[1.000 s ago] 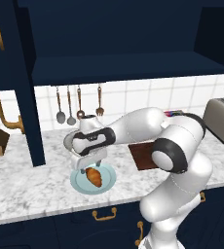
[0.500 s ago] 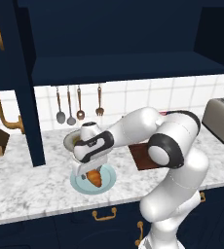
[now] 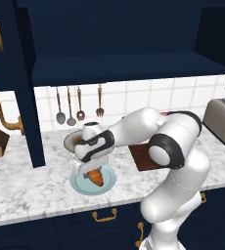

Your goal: From the different types of pastries on the counter, select a croissant and place it on the cutting board. Then retrieve a jar of jam from the cabinet and place it alongside the croissant on the cutting board.

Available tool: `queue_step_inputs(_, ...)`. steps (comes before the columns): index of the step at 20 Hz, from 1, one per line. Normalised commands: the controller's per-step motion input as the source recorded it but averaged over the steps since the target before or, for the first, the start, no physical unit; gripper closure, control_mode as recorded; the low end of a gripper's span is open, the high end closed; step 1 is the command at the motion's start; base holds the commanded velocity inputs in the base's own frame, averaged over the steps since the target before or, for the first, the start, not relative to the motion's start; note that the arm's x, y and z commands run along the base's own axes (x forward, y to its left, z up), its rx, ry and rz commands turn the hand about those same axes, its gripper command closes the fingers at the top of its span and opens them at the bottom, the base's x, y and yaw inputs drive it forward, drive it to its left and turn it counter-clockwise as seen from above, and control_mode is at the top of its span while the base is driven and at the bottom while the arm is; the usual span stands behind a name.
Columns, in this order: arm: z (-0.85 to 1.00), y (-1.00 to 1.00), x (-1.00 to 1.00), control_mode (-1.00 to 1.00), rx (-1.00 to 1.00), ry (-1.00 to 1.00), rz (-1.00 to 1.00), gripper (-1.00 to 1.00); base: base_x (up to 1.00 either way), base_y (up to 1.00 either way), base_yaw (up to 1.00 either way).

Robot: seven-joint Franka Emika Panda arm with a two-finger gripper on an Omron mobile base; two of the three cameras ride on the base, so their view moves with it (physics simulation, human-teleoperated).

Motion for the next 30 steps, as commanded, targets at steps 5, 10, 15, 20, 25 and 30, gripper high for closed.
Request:
queue_step_inputs(5,0.32,0.00,-0.19,-1.00,0.02,0.00,0.00,1.00,0.00,0.00,0.00)
queue_step_inputs(10,0.90,0.01,0.00,-1.00,-0.01,0.03,0.00,1.00,0.00,0.00,0.00)
queue_step_inputs(15,0.30,-0.24,0.03,-1.00,-0.01,0.08,0.00,1.00,0.00,0.00,0.00)
queue_step_inputs(20,0.11,-0.66,0.00,-1.00,-0.01,0.00,0.00,1.00,0.00,0.00,0.00)
queue_step_inputs(25,0.00,-0.68,0.00,-1.00,-0.03,0.00,-0.03,1.00,0.00,0.00,0.00)
queue_step_inputs(30,0.00,-0.57,0.03,-1.00,-0.06,0.00,-0.12,1.00,0.00,0.00,0.00)
